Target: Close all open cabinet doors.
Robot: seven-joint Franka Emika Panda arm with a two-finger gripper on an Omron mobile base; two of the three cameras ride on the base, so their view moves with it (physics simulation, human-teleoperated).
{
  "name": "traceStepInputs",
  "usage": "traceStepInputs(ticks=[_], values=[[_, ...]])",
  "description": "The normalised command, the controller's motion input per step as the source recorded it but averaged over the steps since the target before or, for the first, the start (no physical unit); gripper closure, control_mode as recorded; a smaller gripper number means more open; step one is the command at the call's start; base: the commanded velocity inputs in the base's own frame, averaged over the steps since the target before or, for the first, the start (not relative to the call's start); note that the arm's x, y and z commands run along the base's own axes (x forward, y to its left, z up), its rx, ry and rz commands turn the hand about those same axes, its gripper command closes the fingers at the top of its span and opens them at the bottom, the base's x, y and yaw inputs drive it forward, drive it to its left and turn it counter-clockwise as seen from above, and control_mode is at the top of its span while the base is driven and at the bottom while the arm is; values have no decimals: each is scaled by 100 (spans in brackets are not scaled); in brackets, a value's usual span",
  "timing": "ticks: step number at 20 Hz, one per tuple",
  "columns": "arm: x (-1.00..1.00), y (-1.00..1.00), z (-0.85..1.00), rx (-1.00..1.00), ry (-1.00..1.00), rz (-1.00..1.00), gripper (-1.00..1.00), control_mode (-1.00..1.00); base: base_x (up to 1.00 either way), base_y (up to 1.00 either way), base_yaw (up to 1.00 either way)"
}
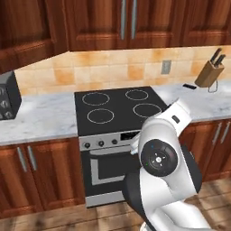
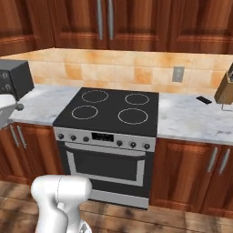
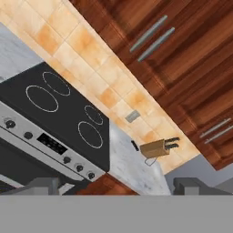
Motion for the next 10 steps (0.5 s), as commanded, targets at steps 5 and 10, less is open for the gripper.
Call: traceStepInputs(ticks=[5,10], values=[[0,0,0,0,0,0,-100,100,-39,100,0],[0,0,0,0,0,0,-100,100,-40,100,0]])
